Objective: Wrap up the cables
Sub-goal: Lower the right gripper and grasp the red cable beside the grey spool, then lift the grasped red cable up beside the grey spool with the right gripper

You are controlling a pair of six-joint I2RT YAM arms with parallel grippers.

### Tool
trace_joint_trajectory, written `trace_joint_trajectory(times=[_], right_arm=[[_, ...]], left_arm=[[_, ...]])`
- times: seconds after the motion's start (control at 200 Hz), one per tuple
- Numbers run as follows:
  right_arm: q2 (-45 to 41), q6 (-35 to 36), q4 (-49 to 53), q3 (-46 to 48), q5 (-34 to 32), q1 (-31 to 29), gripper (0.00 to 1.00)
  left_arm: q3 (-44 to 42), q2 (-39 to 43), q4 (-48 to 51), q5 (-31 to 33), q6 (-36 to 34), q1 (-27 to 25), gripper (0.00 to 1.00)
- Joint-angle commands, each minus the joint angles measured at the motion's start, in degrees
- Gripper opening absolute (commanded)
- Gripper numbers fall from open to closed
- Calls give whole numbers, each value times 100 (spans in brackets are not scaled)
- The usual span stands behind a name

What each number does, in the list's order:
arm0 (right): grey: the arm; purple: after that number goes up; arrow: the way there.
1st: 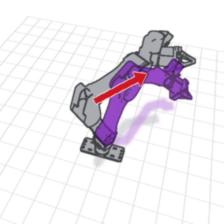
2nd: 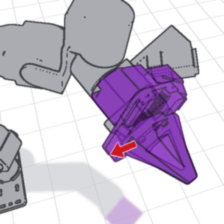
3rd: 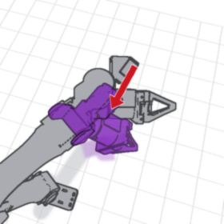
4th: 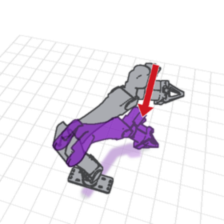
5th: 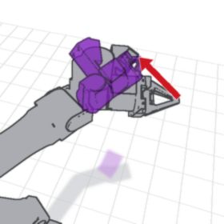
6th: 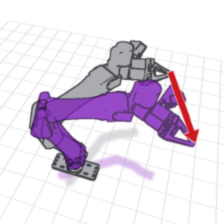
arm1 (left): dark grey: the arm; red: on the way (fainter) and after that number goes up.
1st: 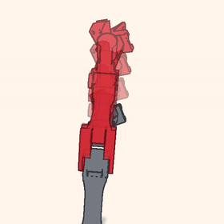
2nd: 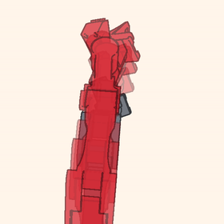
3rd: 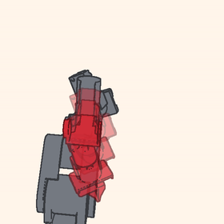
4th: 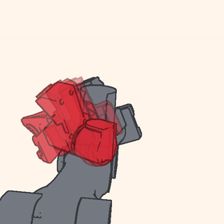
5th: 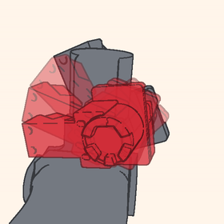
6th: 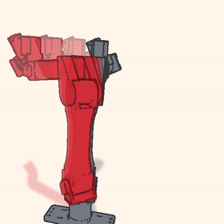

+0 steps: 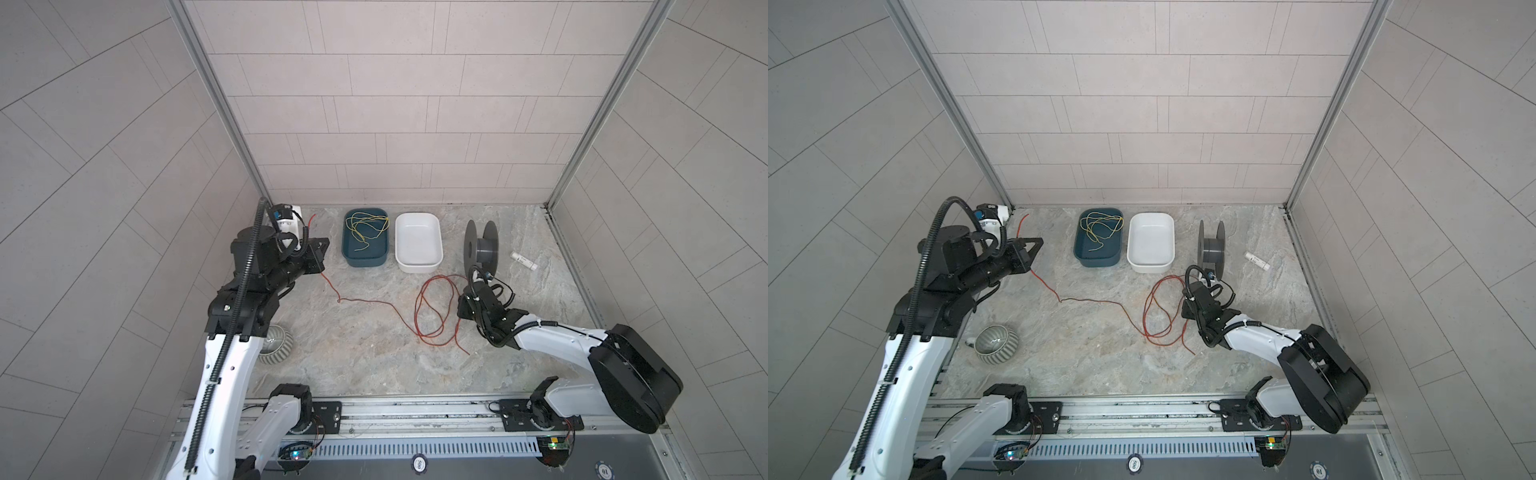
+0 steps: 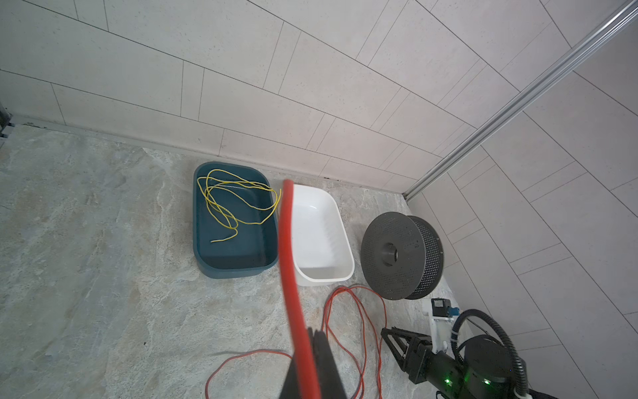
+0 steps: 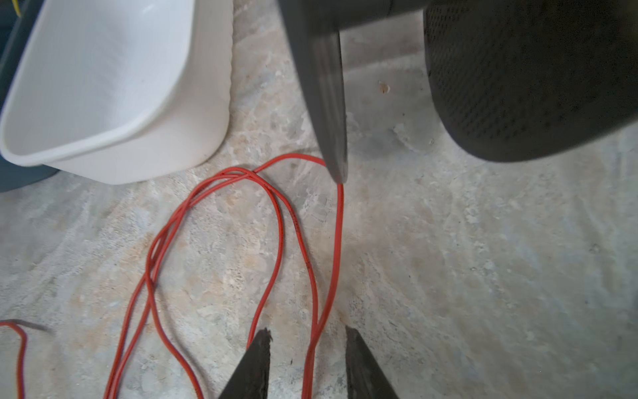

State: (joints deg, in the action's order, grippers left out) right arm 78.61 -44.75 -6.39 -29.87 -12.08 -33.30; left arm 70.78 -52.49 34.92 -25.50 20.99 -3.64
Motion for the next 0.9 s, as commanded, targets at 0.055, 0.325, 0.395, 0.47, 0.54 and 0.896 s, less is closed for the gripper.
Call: trace_joint_trajectory(times=[0.055, 0.325, 0.395, 0.47, 0.54, 0.896], right_arm=[[368, -207, -452, -48, 73, 67, 34], [774, -163, -524, -313, 29, 120, 21], [775, -121, -427, -378, 93, 117, 14], [675, -44, -326, -423, 121, 119, 6], [504, -5, -297, -393, 126, 121, 0], [-1017, 274, 649, -733, 468, 59, 0]], left_arm=[[-60, 65, -182, -60, 10, 5, 0], [-100, 72, -196, -39, 10, 3, 0], [-123, 71, -198, -30, 7, 3, 0], [-138, 63, -191, 13, -7, -5, 0], [-132, 64, -157, 74, -34, 0, 0], [-40, 53, 123, 567, -239, 3, 0]])
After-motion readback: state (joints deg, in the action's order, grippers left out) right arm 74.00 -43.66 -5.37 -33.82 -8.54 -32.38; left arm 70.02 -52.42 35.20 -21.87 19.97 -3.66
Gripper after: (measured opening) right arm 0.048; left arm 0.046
